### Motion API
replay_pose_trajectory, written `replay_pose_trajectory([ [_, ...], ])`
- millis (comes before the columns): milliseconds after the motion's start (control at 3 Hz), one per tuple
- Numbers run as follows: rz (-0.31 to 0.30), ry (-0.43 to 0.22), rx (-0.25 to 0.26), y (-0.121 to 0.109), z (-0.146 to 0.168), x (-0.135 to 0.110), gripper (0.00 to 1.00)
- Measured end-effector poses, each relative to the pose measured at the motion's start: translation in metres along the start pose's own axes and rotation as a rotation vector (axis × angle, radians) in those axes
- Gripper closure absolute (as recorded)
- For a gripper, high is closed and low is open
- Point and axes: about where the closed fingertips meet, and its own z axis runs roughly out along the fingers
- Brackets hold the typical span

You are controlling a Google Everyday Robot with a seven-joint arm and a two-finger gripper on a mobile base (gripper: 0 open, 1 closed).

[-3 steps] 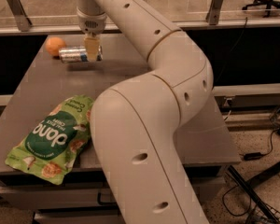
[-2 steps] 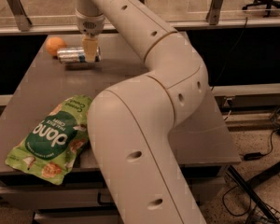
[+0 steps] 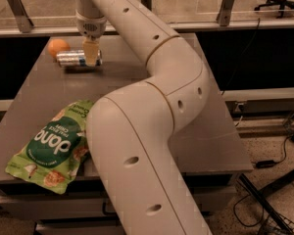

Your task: Move redbull can near orange

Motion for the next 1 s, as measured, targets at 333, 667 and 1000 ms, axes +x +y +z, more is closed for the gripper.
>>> replay_pose_trajectory([
  [333, 0.002, -0.002, -0.004, -0.0001, 0.0024, -0.0031, 0.30],
  [667, 0.009, -0.002, -0.013, 0.0015, 0.0063, -0.0030, 0.00],
  [1000, 0.009, -0.002, -0.013, 0.0015, 0.0063, -0.0030, 0.00],
])
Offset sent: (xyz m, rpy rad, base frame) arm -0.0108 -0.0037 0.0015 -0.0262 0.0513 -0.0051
